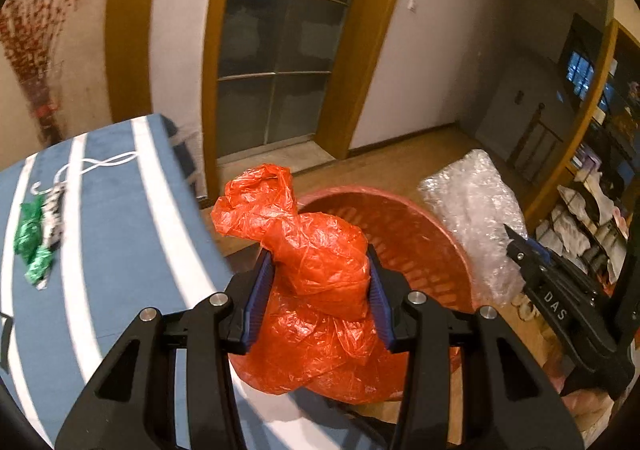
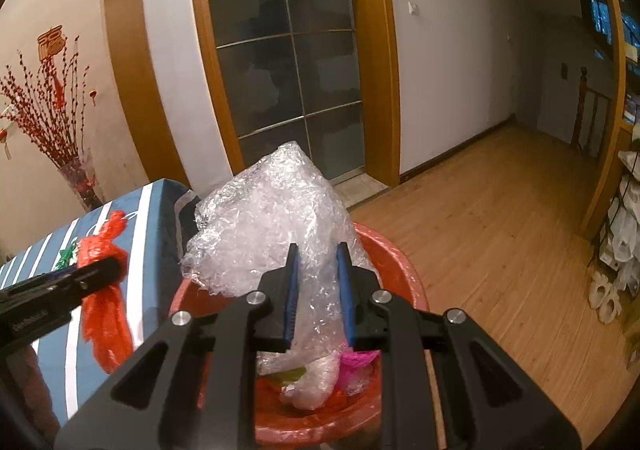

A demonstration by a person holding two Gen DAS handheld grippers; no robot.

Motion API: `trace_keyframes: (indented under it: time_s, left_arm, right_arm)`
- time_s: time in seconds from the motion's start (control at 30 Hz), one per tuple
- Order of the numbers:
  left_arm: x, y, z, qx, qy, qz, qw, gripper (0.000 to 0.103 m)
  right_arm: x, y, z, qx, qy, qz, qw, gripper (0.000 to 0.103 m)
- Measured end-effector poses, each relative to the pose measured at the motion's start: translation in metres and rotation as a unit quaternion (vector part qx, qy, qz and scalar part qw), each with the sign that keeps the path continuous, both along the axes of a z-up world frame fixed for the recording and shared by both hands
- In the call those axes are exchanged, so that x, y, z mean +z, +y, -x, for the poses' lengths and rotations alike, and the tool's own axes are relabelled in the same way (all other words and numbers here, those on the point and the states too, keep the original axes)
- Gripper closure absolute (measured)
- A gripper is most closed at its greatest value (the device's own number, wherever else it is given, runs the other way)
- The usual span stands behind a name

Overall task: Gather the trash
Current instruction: 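Carry the orange bag and bubble wrap over the wastebasket and open both tools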

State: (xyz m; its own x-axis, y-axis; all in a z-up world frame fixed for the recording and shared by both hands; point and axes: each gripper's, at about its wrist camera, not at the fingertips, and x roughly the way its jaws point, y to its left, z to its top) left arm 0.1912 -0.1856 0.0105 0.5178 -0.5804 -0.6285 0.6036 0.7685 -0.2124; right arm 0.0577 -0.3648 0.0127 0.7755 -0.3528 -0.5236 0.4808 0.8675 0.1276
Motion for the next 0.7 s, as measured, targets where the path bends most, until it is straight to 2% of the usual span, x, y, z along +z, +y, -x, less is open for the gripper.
trace_keyframes:
  time_s: [0.27,0.7]
  left_arm:
    - [-0.009,-0.030,0.001,-0.020,-0.003,-0.013,0.9997,0.059]
    - [-0.019,-0.052,0.004,-0.043,-0.005,-0.030,0.9986,0.058]
  right_arm:
    - [-0.010,-0.014,0.002,-0.012,0.001,-0.014,1.000,0.084]
    - [-0.015,-0.027,-0.002,-0.015,-0.006,-0.034,0.999,0.084]
